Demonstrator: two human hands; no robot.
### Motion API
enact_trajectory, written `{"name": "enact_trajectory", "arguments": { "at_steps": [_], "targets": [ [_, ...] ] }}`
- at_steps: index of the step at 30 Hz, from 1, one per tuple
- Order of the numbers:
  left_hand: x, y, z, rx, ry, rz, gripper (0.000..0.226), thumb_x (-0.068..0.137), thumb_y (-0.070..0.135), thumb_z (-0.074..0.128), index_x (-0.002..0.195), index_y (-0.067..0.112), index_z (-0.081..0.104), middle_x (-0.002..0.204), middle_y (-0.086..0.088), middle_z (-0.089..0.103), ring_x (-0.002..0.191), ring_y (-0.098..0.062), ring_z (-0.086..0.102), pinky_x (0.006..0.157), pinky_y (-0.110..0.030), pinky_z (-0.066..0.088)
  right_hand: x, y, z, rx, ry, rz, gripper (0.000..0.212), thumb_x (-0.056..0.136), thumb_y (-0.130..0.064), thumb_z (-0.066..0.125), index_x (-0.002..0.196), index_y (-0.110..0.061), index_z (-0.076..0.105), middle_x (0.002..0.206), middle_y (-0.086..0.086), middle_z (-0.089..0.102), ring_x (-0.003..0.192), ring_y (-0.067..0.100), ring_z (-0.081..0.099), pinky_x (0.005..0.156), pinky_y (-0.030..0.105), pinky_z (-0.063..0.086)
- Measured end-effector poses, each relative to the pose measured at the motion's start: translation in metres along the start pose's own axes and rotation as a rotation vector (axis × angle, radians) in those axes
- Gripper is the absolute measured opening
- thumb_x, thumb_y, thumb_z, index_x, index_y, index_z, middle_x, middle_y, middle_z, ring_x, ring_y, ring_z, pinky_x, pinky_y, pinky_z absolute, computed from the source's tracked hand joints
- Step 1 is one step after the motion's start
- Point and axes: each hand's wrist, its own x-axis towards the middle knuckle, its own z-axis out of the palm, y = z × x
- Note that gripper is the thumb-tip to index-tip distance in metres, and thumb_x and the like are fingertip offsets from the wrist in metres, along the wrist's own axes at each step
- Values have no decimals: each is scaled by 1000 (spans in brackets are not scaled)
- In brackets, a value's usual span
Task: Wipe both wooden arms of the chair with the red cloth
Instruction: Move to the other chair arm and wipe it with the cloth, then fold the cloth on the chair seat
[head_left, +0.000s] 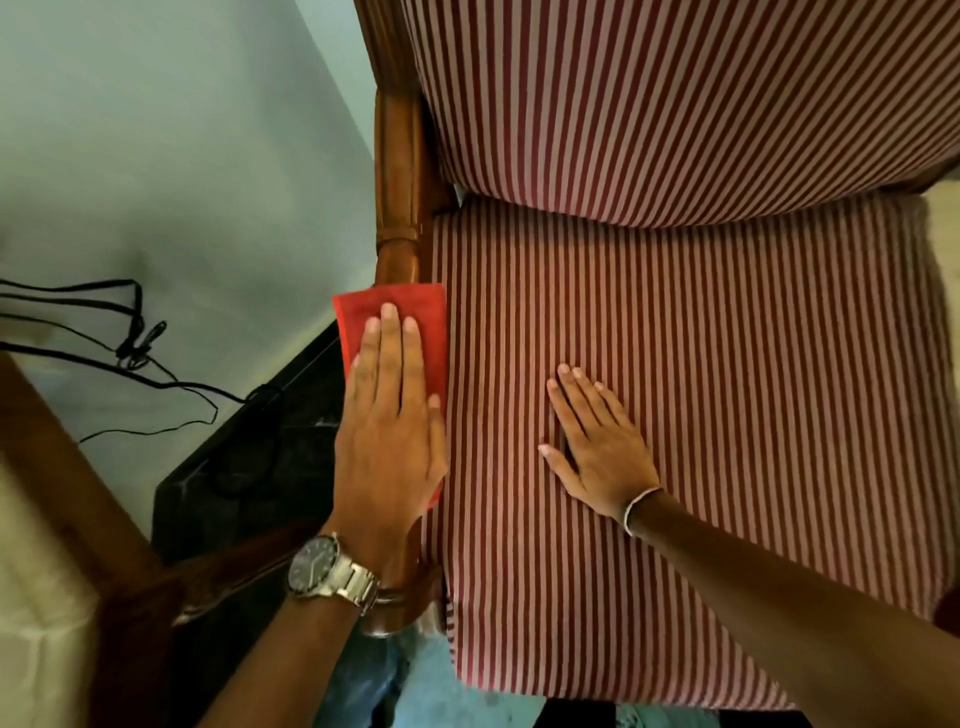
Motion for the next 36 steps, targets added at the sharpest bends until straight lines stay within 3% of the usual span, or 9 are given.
{"name": "enact_trajectory", "arguments": {
  "at_steps": [4, 7, 9, 12, 14, 18, 24, 31, 36],
  "targets": [
    [-11, -2, -1, -137, -2, 19, 66, 105, 32, 29, 161, 9, 3, 172, -8, -3, 160, -24, -2, 131, -47, 9, 3, -15, -25, 174, -69, 64, 76, 102, -59, 32, 163, -15, 18, 173, 8, 7, 161, 22, 1, 131, 48, 15],
    [-23, -7, -5, -468, 6, -172, 76, 102, 47, 33, 163, 22, -6, 173, -2, -8, 160, -18, 0, 125, -34, 7, 11, -39, -55, 616, -55, 197, 66, 100, -58, 47, 154, -21, 41, 168, 4, 27, 158, 18, 22, 130, 47, 22],
    [-39, -16, -7, -592, 12, -423, 79, 97, 60, 31, 163, 22, 10, 168, -11, 21, 152, -26, 30, 117, -35, 27, 24, -64, -83, 1041, -71, 243, 66, 94, -63, 52, 148, -26, 47, 155, -2, 48, 141, 8, 48, 119, 43, 44],
    [-68, -25, -8, -439, 16, -476, 70, 94, 71, 24, 125, 17, 56, 111, -6, 62, 98, -25, 66, 82, -35, 49, 47, -100, -111, 1492, -141, 267, 73, 84, -64, 63, 145, -29, 45, 136, -6, 60, 120, 4, 63, 97, 31, 59],
    [-76, -25, -10, -352, 24, -454, 58, 94, 74, 23, 99, 24, 52, 87, 3, 61, 74, -19, 64, 67, -33, 48, 60, -118, -119, 1518, -132, 238, 62, 84, -48, 75, 136, -28, 47, 123, -13, 63, 108, -2, 67, 85, 22, 60],
    [-71, -21, -14, -315, 35, -479, 40, 96, 64, 35, 97, 25, 41, 83, 2, 63, 67, -22, 65, 65, -45, 60, 68, -128, -122, 1543, -79, 234, 54, 83, -17, 83, 123, -25, 49, 111, -15, 63, 100, 1, 67, 85, 23, 59],
    [-66, 9, -18, -362, 118, -457, 30, 101, 53, 37, 102, 23, 38, 75, 2, 60, 58, -16, 63, 54, -47, 60, 62, -117, -135, 1416, 22, 158, 63, 87, -15, 79, 139, -11, 44, 127, 5, 65, 115, 19, 67, 100, 41, 59],
    [-53, 116, -13, -462, 128, -345, 25, 103, 43, 41, 101, 19, 41, 73, -4, 60, 58, -28, 64, 51, -46, 56, 18, -30, -147, 1338, 228, 247, 48, 89, -10, 75, 131, -7, 53, 116, 5, 68, 105, 18, 68, 98, 42, 56],
    [-45, 219, 4, -544, 132, -197, 27, 103, 41, 44, 101, 14, 45, 65, -5, 61, 49, -23, 59, 43, -46, 46, -37, 73, -170, 1345, 376, 325, 55, 89, -7, 74, 138, -4, 50, 125, 5, 67, 110, 11, 66, 101, 31, 53]
  ]
}}
